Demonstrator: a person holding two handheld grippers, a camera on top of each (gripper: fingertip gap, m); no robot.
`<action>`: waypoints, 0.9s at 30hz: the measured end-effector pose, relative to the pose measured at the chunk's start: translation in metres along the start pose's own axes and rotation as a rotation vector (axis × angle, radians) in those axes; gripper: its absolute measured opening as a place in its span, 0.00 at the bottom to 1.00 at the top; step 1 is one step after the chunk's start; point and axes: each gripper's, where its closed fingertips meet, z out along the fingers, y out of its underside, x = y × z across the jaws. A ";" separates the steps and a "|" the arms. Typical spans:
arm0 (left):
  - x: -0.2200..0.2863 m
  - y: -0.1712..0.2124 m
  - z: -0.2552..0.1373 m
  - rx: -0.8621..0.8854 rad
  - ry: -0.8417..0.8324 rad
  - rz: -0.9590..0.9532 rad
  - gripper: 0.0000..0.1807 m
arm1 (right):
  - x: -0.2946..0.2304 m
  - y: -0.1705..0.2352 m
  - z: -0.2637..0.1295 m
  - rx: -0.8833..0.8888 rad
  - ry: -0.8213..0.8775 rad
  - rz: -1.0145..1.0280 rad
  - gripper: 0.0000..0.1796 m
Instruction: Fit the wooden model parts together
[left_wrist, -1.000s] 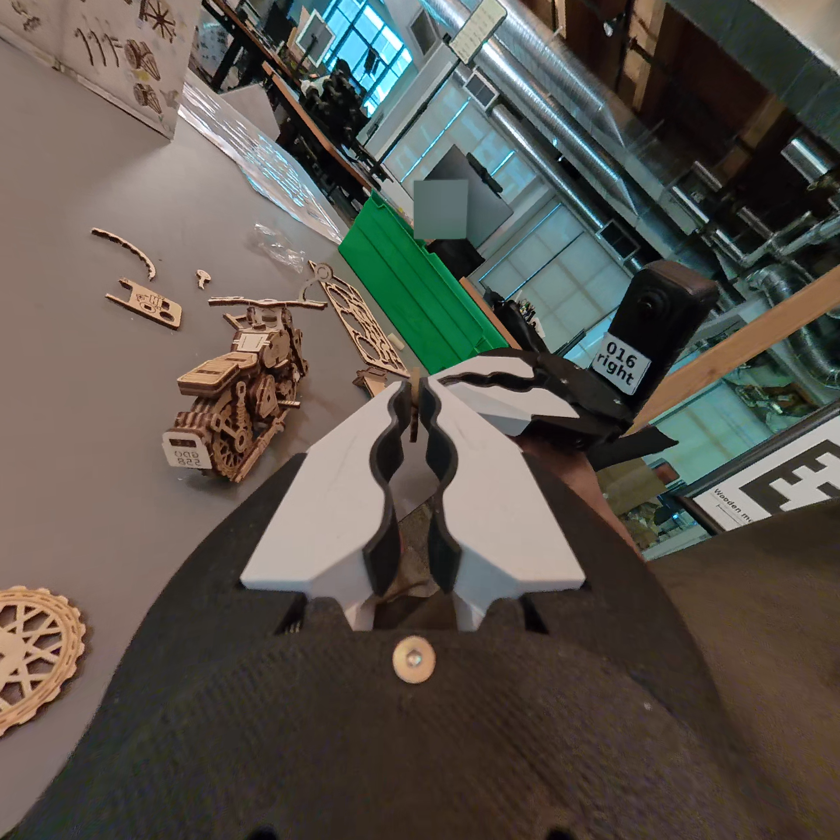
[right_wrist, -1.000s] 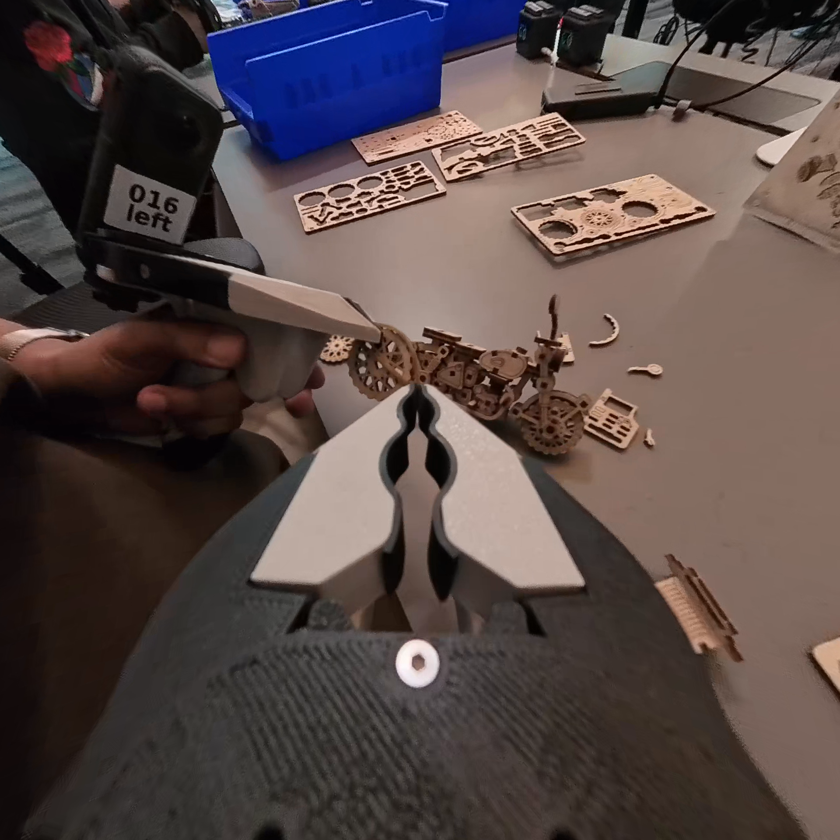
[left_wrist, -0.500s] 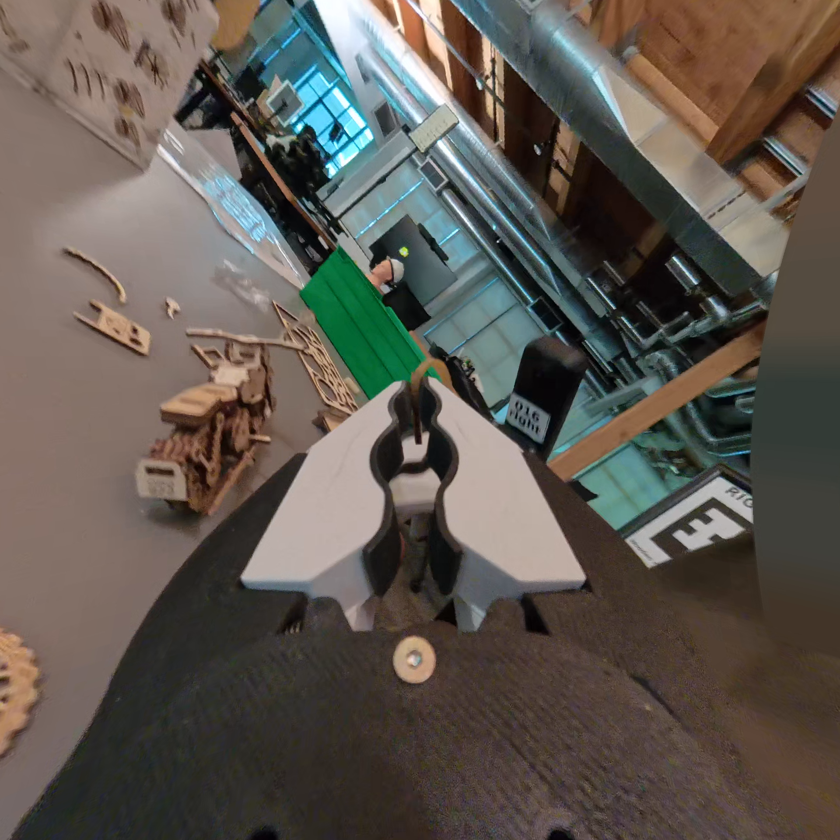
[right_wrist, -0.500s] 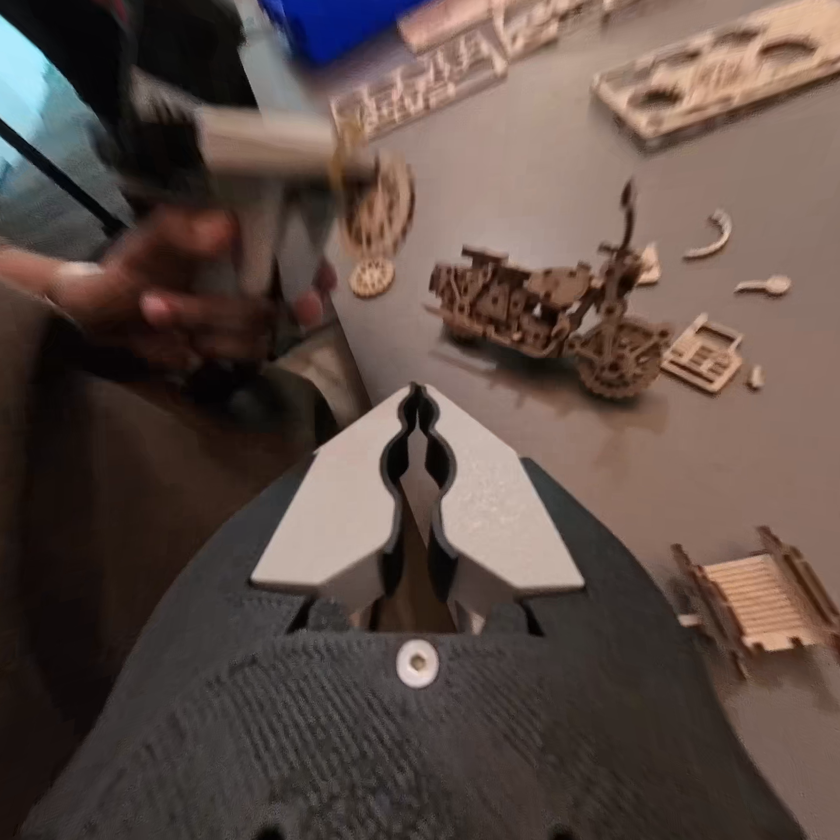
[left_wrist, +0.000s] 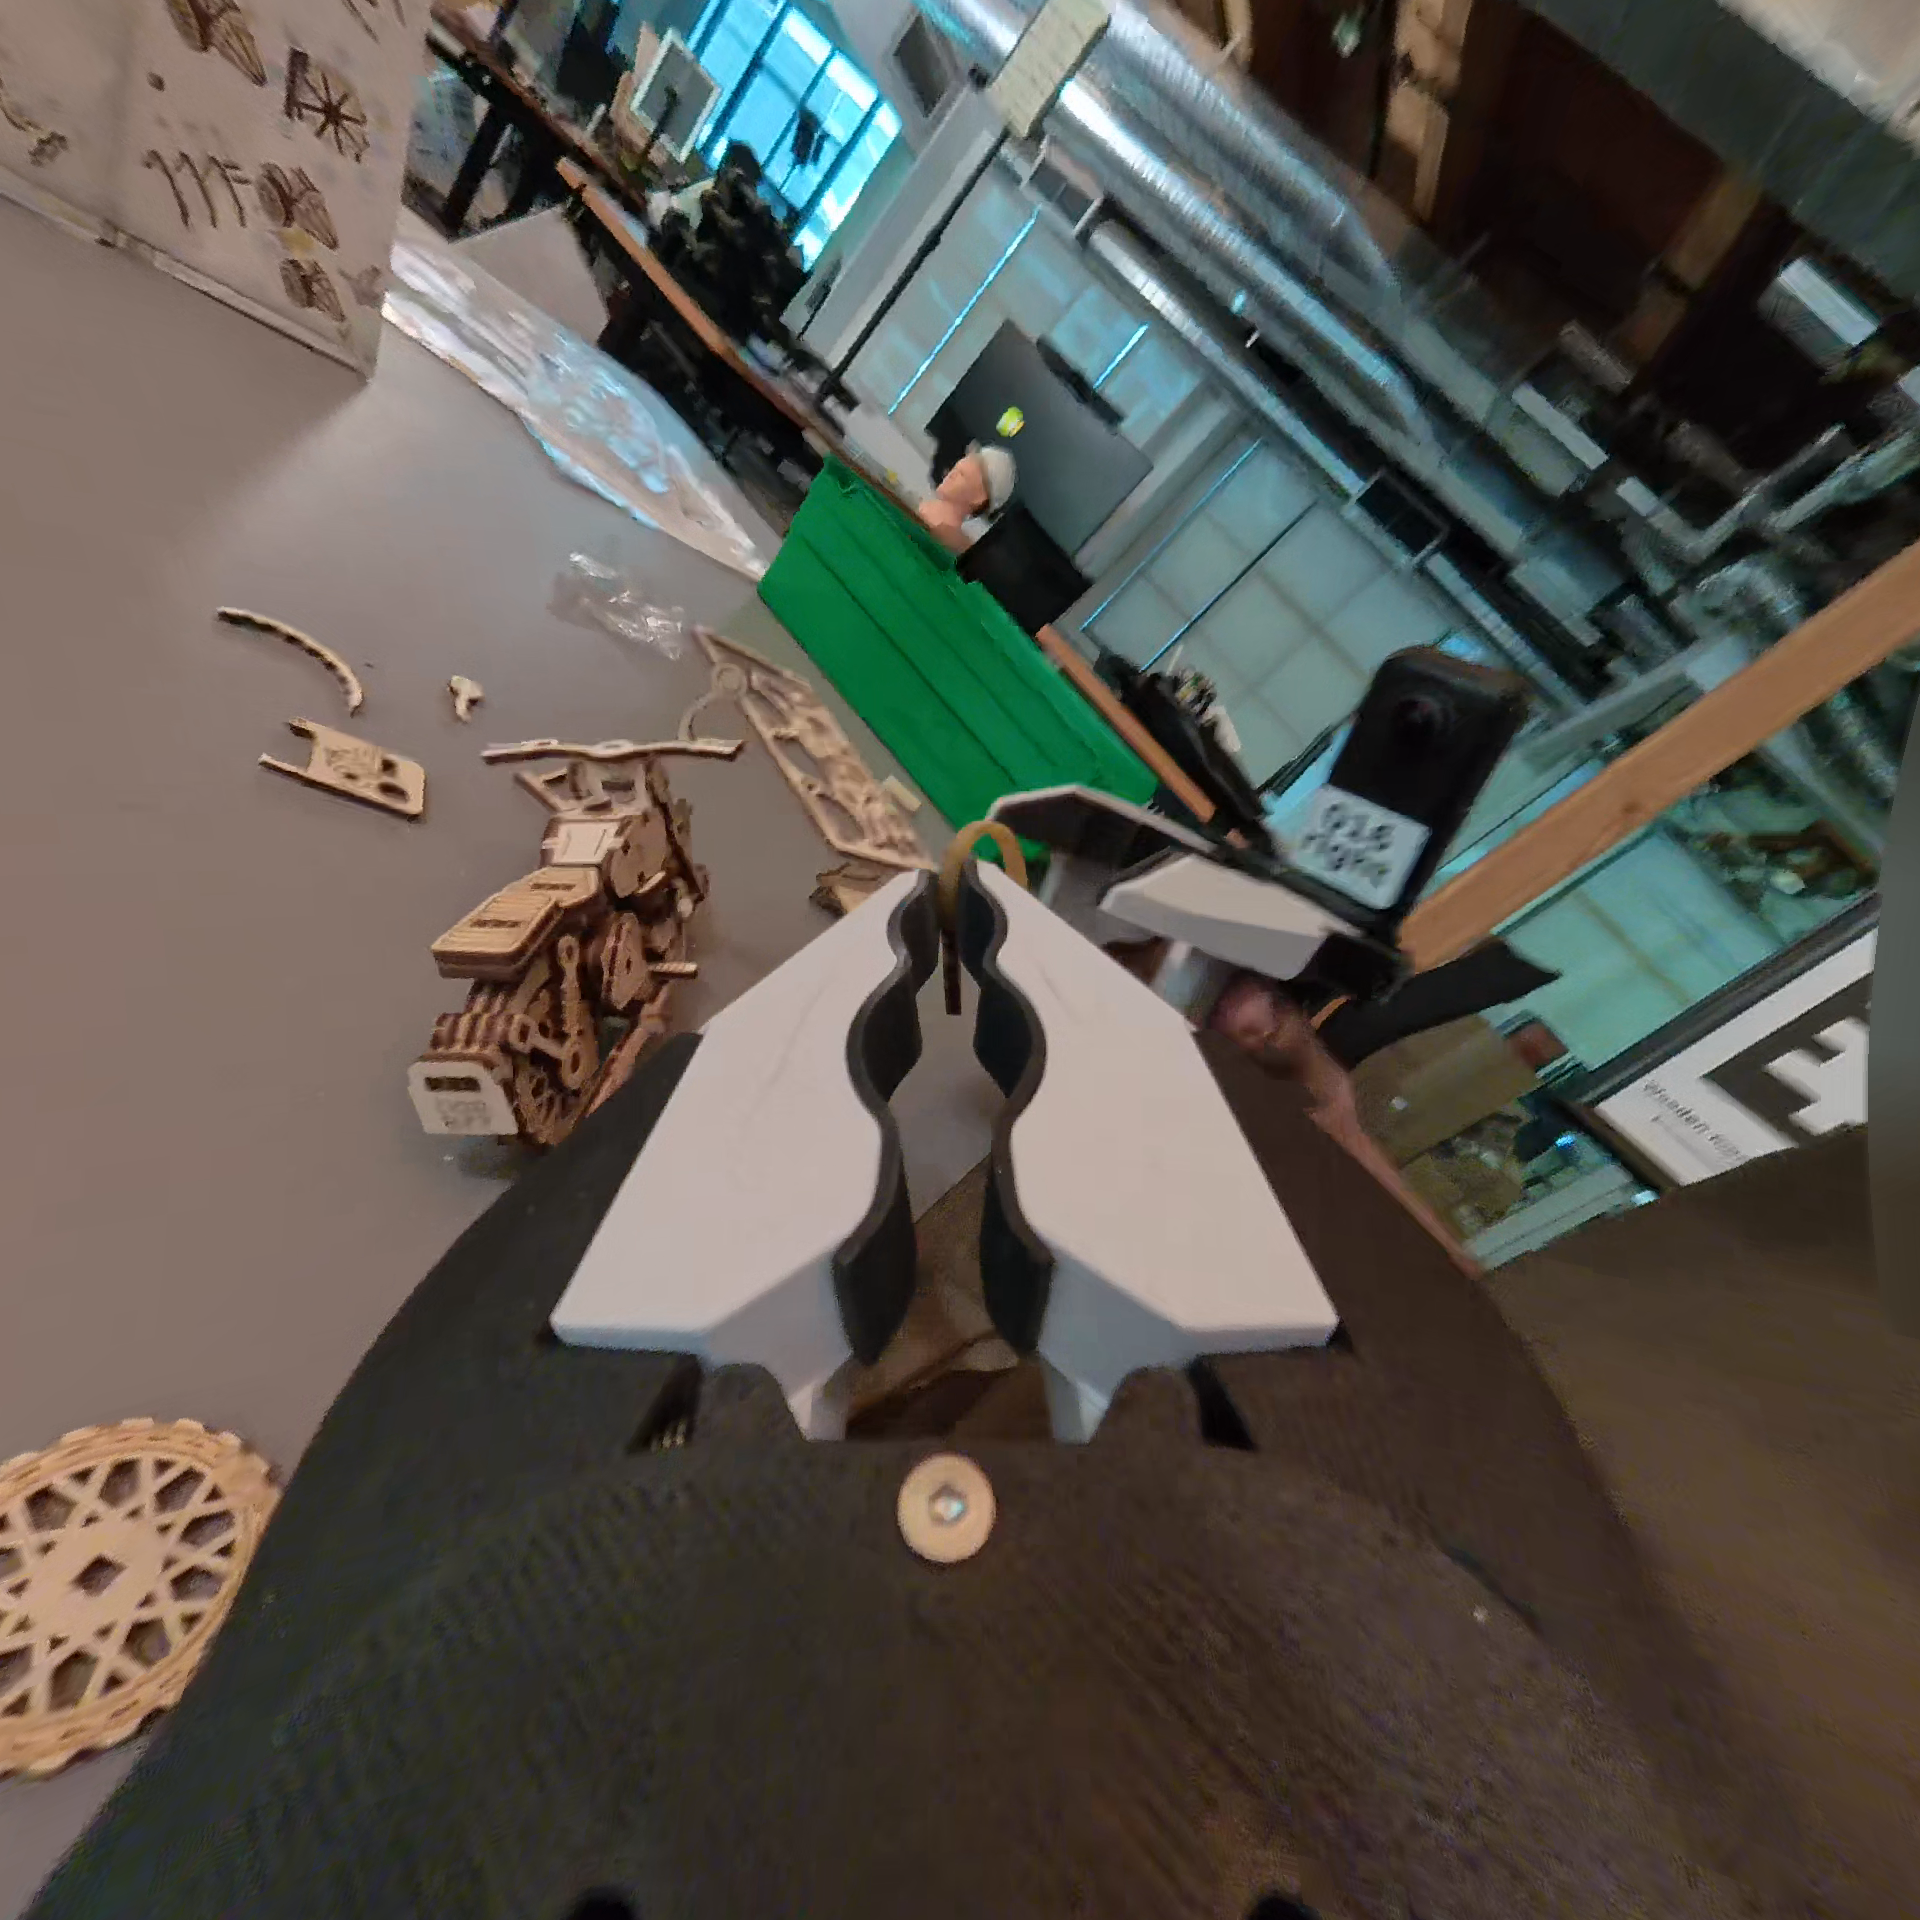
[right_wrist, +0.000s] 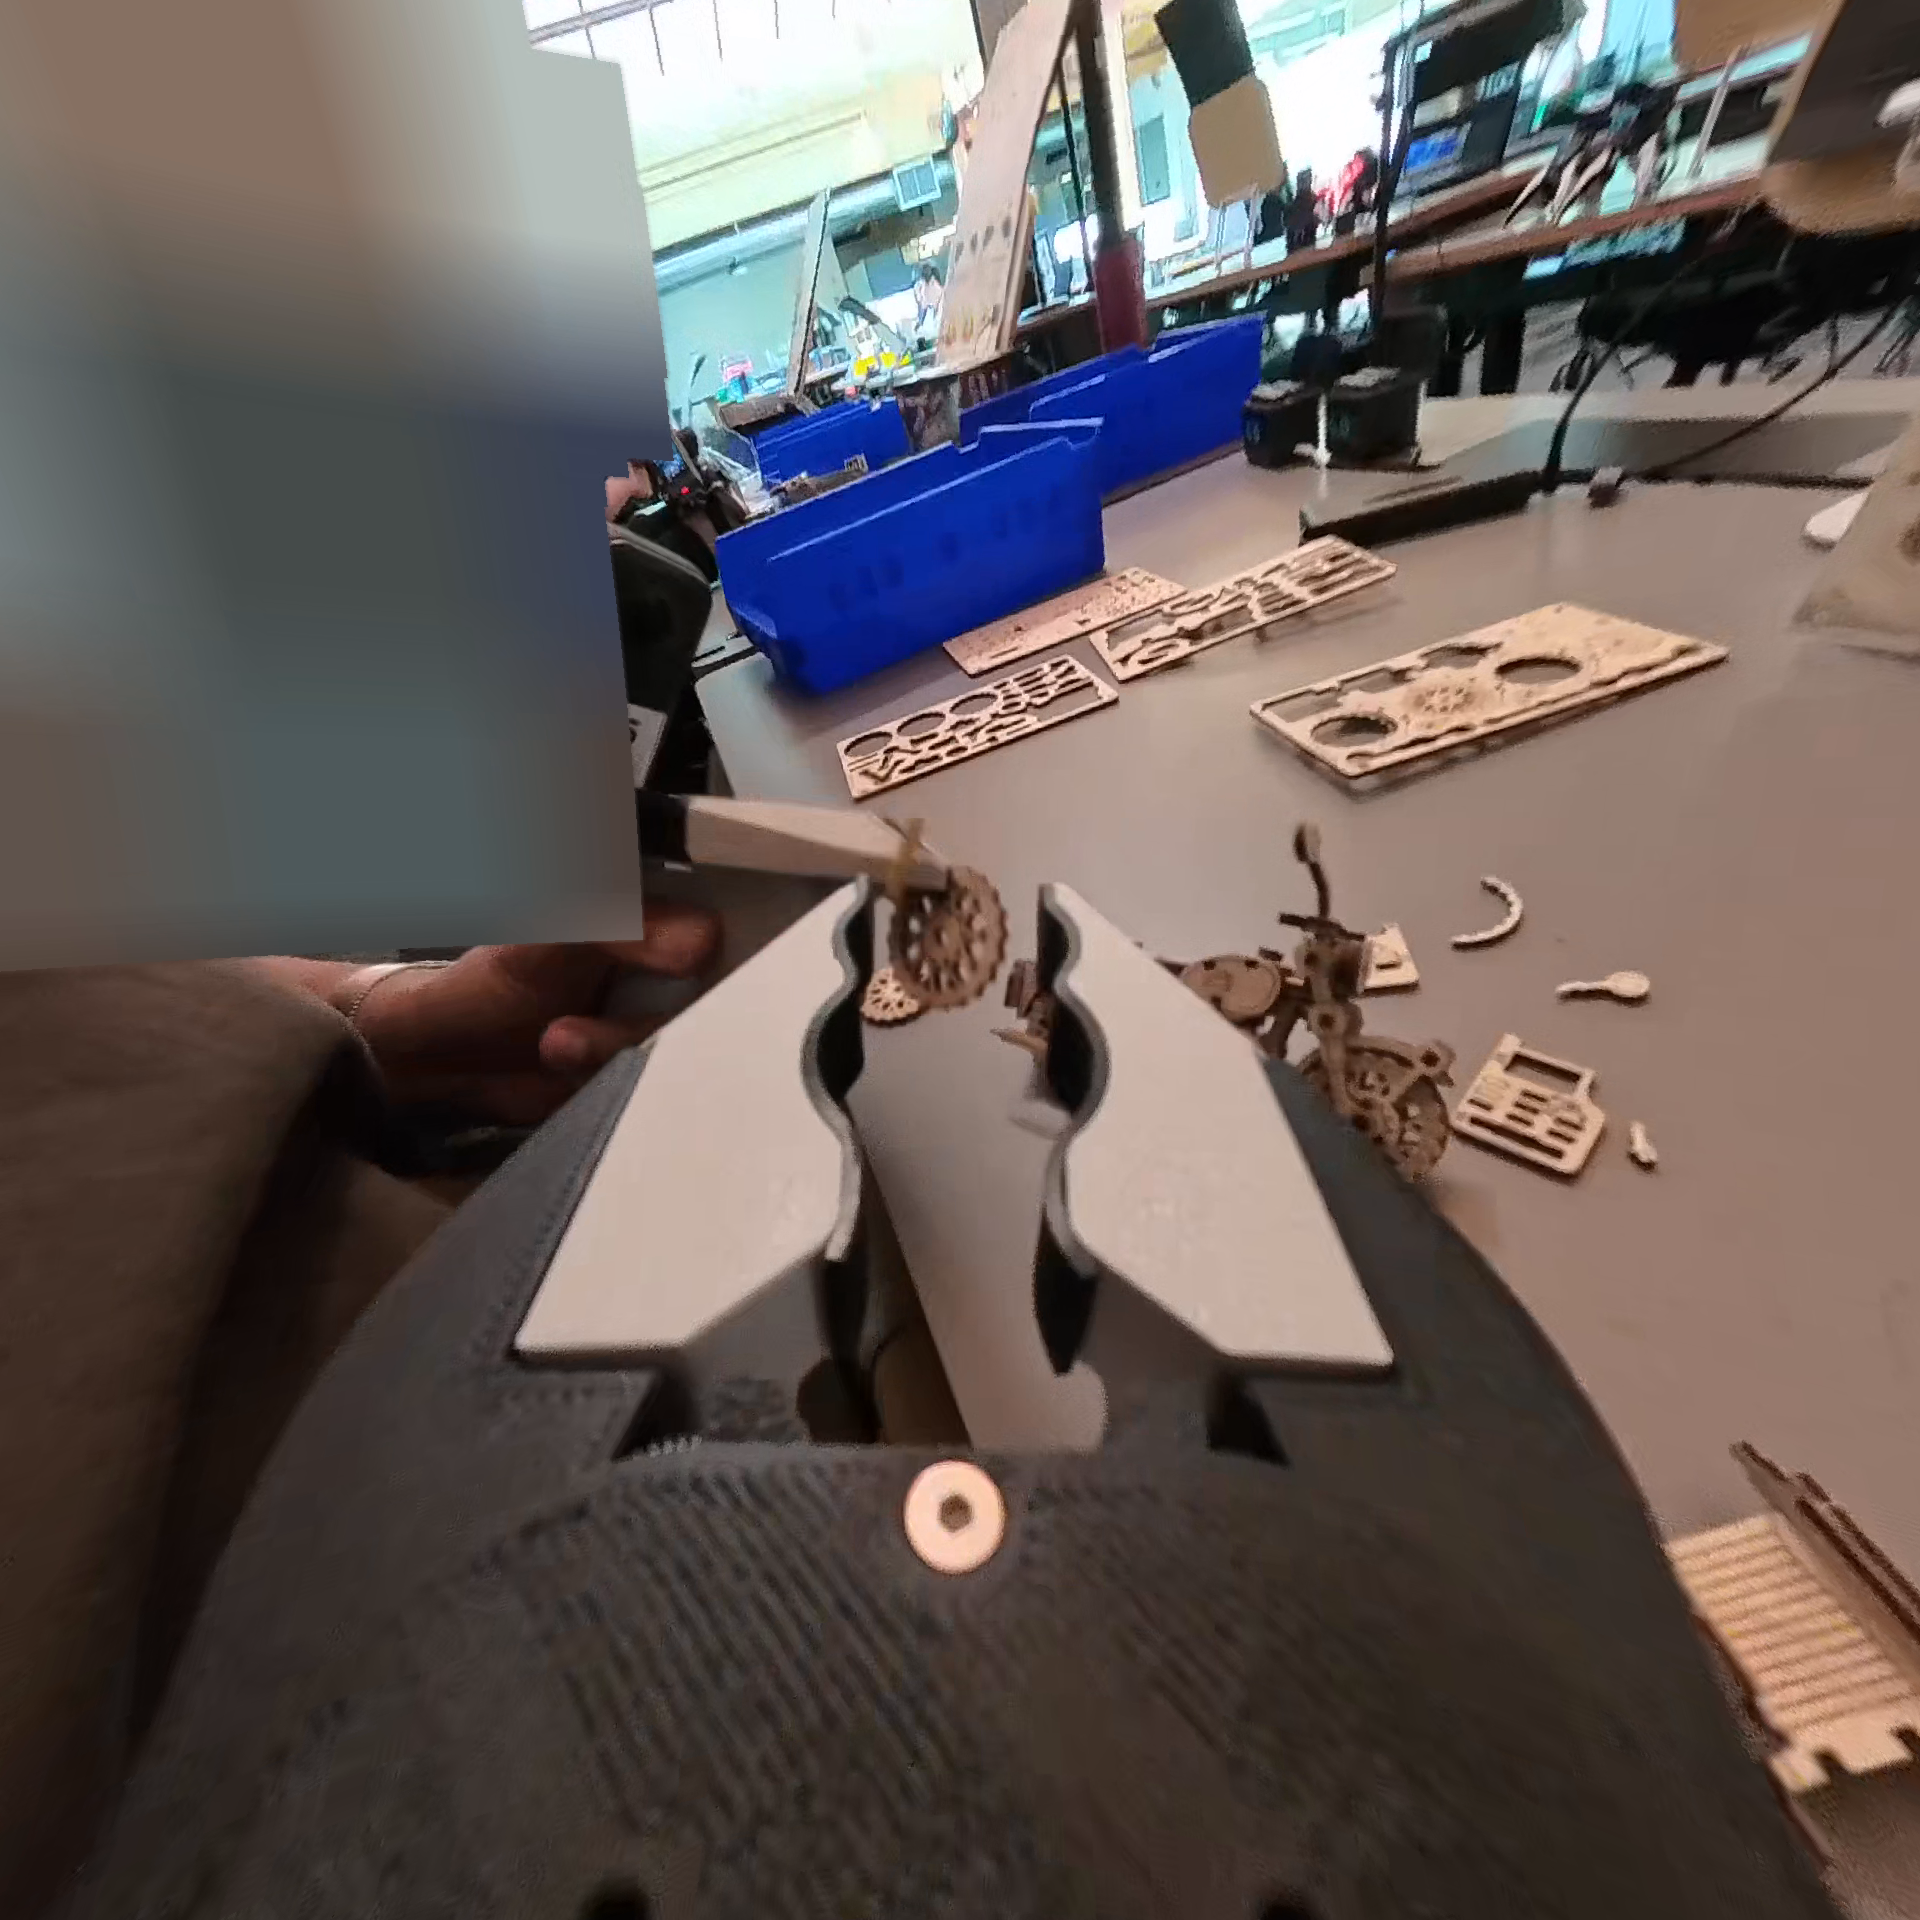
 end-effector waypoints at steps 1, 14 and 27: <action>-0.003 0.004 0.001 -0.020 -0.028 0.034 0.02 | -0.003 -0.003 0.000 0.012 0.008 -0.041 0.17; 0.011 0.026 0.009 -0.124 -0.159 0.569 0.02 | -0.012 0.013 0.003 -0.090 0.025 -0.122 0.00; 0.024 0.022 0.003 -0.133 -0.022 0.639 0.02 | -0.025 0.014 -0.008 -0.085 -0.180 0.047 0.01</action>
